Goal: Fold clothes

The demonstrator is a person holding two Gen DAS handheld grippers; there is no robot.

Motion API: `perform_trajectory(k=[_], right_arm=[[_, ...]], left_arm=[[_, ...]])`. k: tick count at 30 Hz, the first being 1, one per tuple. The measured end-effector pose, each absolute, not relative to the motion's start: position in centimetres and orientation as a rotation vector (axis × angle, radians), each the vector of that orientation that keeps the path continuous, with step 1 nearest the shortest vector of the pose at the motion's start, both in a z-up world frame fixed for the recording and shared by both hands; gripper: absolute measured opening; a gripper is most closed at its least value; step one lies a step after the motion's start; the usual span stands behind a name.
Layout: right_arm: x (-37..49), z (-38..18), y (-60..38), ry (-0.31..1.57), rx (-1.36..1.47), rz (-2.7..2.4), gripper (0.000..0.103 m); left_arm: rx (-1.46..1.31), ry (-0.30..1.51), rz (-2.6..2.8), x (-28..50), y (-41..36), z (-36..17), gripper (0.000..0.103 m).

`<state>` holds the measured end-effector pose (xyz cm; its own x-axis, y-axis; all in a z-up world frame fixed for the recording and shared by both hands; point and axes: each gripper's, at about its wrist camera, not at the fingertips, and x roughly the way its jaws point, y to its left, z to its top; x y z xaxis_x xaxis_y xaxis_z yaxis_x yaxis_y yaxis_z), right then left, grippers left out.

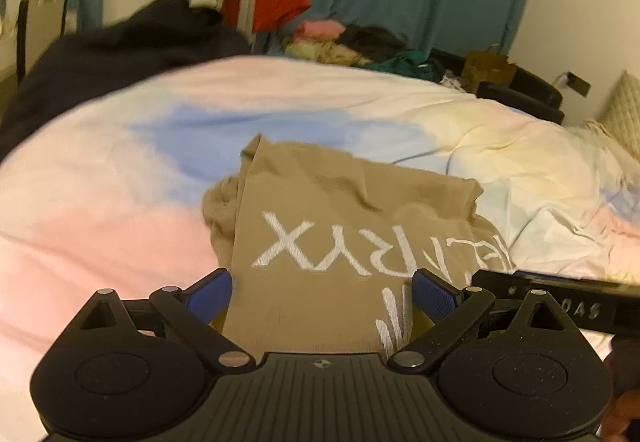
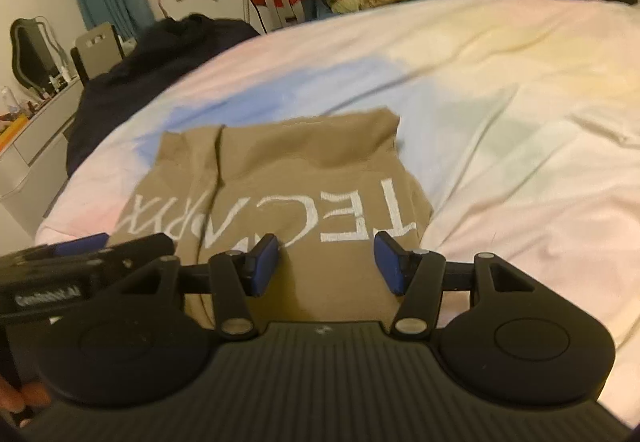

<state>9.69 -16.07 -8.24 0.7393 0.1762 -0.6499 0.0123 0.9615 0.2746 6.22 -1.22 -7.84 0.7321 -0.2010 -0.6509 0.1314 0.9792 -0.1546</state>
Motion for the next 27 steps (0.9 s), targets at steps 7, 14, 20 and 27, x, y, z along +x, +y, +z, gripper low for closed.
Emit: perform_trajectory(k=[7,14,20,27], right_arm=[[9.6,-8.5,-16.1,0.734,0.271,0.091,0.057],[9.5,-8.7,-16.8,0.737,0.329,0.090,0.056],[9.1,-8.7,-19.1,0.726,0.518,0.047,0.056],[6.7,-9.1,-23.4,0.736,0.967,0.089,0.057]], left_arm=[[-0.161,0.768,-0.160,6.5,0.0,-8.9,0.100],[-0.273,0.770,-0.164,4.0,0.9,-6.5,0.098],[-0.525,0.834,-0.269,2.4,3.1,-6.4,0.098],[-0.791,0.925,-0.278,3.0,5.9,-8.9,0.098]])
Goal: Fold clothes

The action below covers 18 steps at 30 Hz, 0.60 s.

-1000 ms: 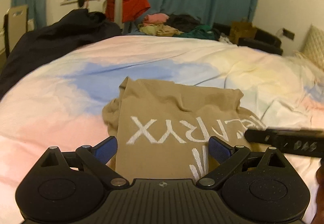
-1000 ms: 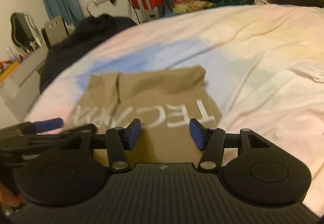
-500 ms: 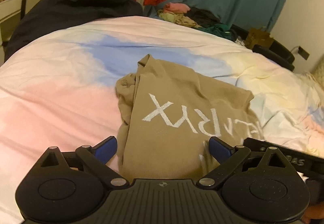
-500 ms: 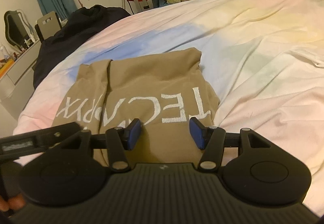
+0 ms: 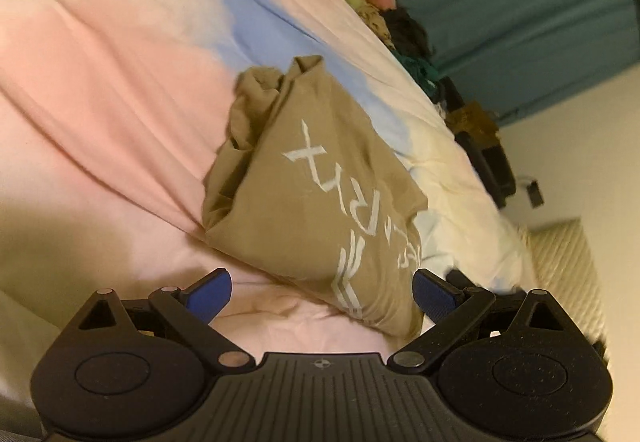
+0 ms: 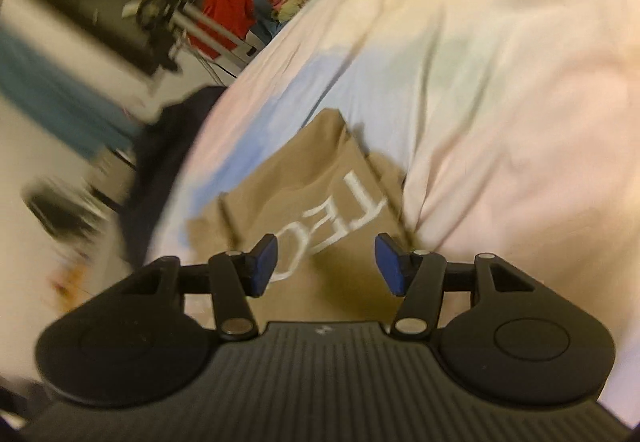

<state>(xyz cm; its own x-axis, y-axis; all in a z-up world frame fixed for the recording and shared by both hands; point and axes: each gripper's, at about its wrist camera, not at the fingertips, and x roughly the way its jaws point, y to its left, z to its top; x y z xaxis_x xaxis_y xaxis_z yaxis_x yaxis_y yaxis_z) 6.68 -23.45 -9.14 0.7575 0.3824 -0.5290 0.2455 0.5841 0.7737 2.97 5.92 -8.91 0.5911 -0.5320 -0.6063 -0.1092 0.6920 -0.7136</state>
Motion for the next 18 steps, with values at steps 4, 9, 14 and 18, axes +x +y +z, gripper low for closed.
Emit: perform_trajectory(k=[4,9,14,18], right_arm=[[5.4,-10.3,-24.7,0.762,1.189,0.131,0.079],[6.2,-11.7,-23.5,0.833,1.199,0.116,0.079],[5.6,-12.9,-22.8,0.882,1.312,0.120,0.079],[5.8,-13.3,-21.3,0.919,1.329,0.170,0.079]], left_arm=[[-0.848,0.915,-0.309,3.2,6.1,-9.2,0.098],[-0.942,0.937,-0.357,3.7,6.0,-10.3,0.098],[-0.954,0.957,-0.369,4.1,5.6,-11.0,0.098],[-0.971,0.967,-0.381,4.5,5.4,-11.4,0.098]])
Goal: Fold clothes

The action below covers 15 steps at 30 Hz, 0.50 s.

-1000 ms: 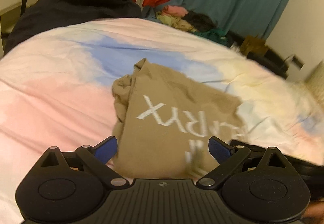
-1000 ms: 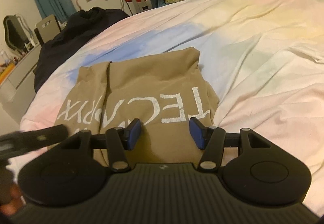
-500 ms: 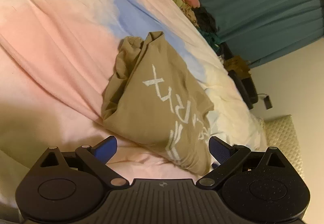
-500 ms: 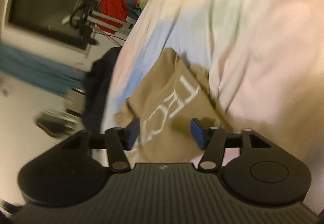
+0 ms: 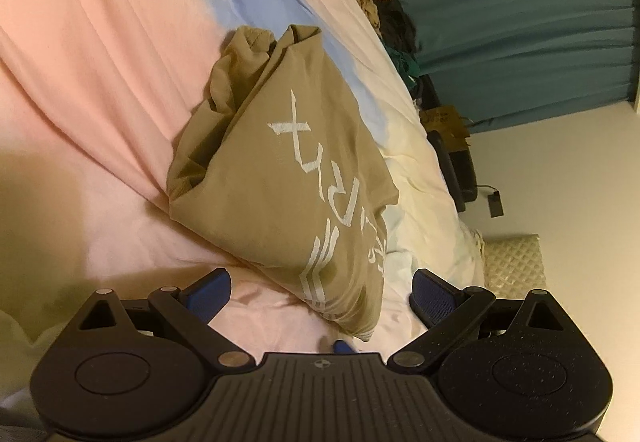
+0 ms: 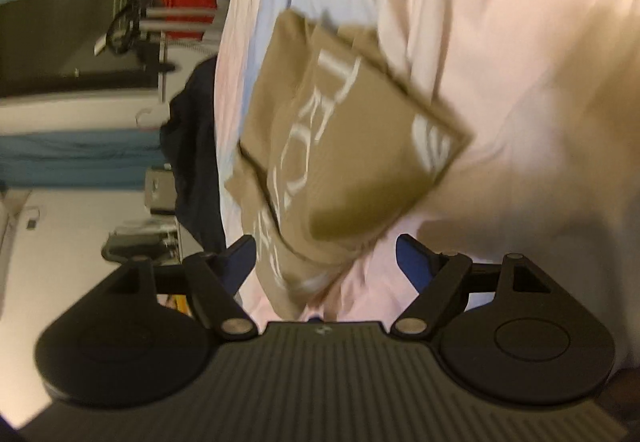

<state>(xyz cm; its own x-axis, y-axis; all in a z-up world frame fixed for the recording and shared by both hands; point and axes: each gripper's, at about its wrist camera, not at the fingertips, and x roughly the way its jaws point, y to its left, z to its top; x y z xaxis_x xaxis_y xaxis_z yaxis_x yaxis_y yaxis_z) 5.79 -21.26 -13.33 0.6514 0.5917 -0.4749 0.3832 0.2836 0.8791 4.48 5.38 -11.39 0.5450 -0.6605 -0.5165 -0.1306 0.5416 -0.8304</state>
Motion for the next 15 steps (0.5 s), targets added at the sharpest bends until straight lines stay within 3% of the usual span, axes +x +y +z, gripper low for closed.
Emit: perform_trajectory(k=[4,5,9,11,15], right_arm=[[6.2,-13.9,-21.5,0.864,1.321,0.116,0.078],[6.3,-13.4,-21.8,0.834,1.282,0.094,0.071],[6.6,-11.9,-21.8,0.786,1.162,0.068,0.064],[6.7,-11.6,-21.5,0.783,1.104,0.037,0.047],[6.7,-12.1,-21.8,0.756,1.098,0.022,0.026]], left_arm=[[-0.983,0.976,-0.380,4.9,5.1,-11.8,0.098],[-0.985,0.977,-0.385,5.1,5.2,-11.9,0.099],[-0.998,0.970,-0.480,5.5,4.8,-11.9,0.100],[-0.998,0.975,-0.532,5.6,4.2,-12.0,0.100],[-1.005,1.002,-0.556,5.9,2.9,-13.0,0.100]])
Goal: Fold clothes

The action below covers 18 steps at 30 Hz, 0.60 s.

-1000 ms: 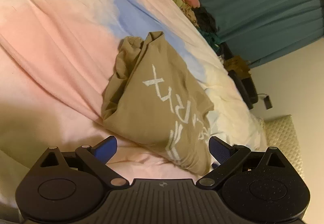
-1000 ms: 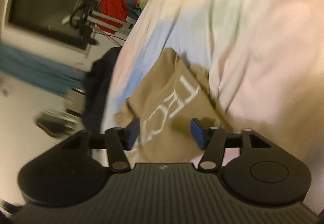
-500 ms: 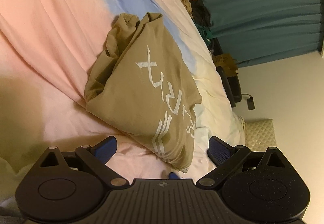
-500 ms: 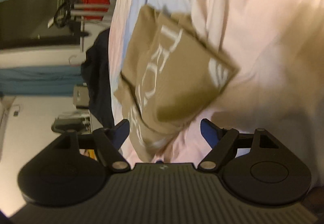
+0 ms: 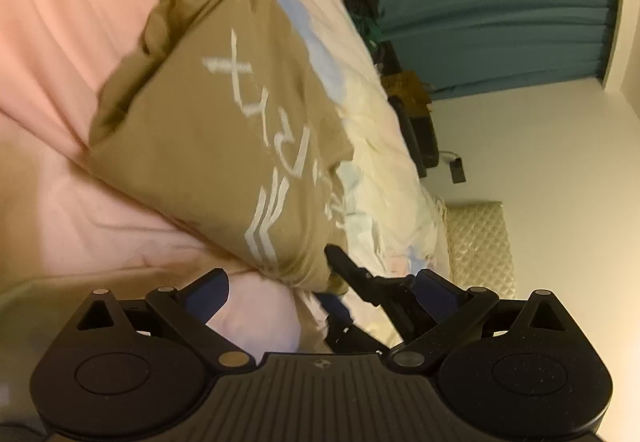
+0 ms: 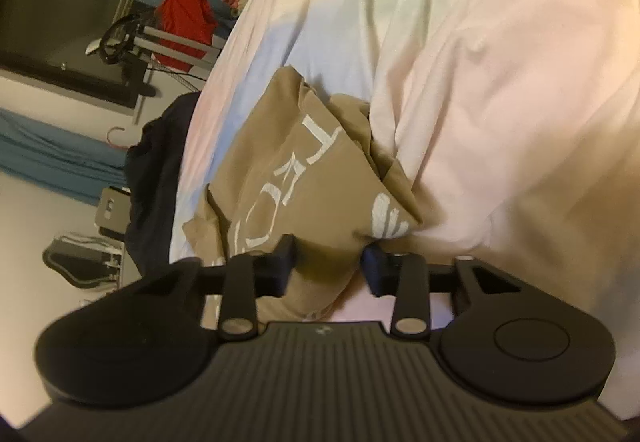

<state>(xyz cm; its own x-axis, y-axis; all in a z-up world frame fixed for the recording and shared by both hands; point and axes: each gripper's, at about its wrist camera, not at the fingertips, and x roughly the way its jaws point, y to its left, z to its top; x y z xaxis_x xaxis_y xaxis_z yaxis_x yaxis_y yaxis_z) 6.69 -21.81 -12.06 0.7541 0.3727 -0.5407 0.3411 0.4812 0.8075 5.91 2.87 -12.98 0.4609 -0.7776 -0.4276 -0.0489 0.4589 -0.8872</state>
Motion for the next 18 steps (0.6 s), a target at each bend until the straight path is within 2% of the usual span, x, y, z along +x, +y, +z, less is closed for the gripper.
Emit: perform_trajectory(k=[2,9,12,13,16,18], right_arm=[[6.6,-11.2,-21.8,0.703,1.076,0.045,0.020],[7.4,-8.9,-22.0,0.576,1.075,0.089,0.018],[7.8,-8.7,-22.6,0.548,1.074,0.080,0.018],[7.9,-8.7,-22.7,0.543,1.071,0.075,0.018],[8.2,-9.2,-23.0,0.549,1.082,0.064,0.018],[8.3,-9.6,-23.1,0.555,1.103,0.062,0.018]], left_arm=[[-1.024,1.012,-0.543,6.2,2.4,-13.6,0.100],[-1.094,0.989,-0.559,9.7,0.9,-14.1,0.100],[-1.143,0.960,-0.511,10.2,1.3,-14.7,0.090],[-1.142,0.954,-0.480,10.1,1.6,-14.9,0.084],[-1.151,0.926,-0.403,9.7,3.1,-14.7,0.073],[-1.134,0.894,-0.377,9.6,3.9,-14.2,0.072]])
